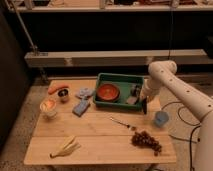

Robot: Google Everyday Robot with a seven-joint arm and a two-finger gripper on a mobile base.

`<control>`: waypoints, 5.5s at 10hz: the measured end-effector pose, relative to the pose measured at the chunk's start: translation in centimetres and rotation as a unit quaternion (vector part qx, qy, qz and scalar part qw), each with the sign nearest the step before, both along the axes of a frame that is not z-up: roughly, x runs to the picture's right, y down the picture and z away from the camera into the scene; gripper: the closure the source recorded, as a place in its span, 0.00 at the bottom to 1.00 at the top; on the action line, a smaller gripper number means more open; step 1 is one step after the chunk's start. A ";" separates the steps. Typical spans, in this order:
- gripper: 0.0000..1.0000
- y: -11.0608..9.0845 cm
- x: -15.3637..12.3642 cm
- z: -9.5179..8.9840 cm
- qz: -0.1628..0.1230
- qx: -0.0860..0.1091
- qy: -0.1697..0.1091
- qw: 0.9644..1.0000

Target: Wipe tray with brush

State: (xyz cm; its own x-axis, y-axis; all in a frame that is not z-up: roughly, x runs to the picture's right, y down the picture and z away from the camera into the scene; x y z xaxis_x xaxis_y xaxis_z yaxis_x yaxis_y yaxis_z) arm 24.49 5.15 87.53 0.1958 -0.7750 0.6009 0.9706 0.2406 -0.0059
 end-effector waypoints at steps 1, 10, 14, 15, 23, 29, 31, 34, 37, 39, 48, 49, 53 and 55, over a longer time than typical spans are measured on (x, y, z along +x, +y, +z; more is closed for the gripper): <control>1.00 -0.8 0.0 0.9 0.001 0.002 -0.002 1.000; 1.00 -3.1 -7.1 3.3 0.014 0.005 -0.100 0.995; 1.00 -0.7 -8.3 -0.4 0.002 -0.001 -0.137 0.991; 1.00 0.2 -8.4 -1.2 -0.002 -0.005 -0.140 0.990; 1.00 3.4 -4.3 -3.0 -0.024 -0.028 -0.096 0.995; 1.00 0.8 -3.7 -0.7 -0.024 -0.016 -0.079 0.996; 1.00 -0.2 -4.3 0.0 -0.021 -0.008 -0.080 0.997; 1.00 -1.3 -5.6 1.0 -0.016 -0.001 -0.088 0.996; 1.00 -1.3 -8.0 0.9 -0.019 -0.002 -0.112 0.994; 1.00 -0.4 -8.7 -0.3 -0.022 -0.006 -0.125 0.992; 1.00 3.5 -4.5 -4.5 -0.027 -0.026 -0.103 0.994; 1.00 3.7 -4.1 -4.7 -0.029 -0.029 -0.099 0.994; 1.00 2.9 -2.0 -3.0 -0.030 -0.030 -0.067 0.997; 1.00 1.5 -1.8 -1.4 -0.030 -0.025 -0.061 0.997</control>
State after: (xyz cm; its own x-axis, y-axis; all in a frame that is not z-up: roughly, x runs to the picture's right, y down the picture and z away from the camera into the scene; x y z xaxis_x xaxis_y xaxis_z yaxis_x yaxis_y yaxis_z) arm 22.71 6.62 86.10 0.0729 -0.7518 0.6554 0.9774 0.1845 0.1029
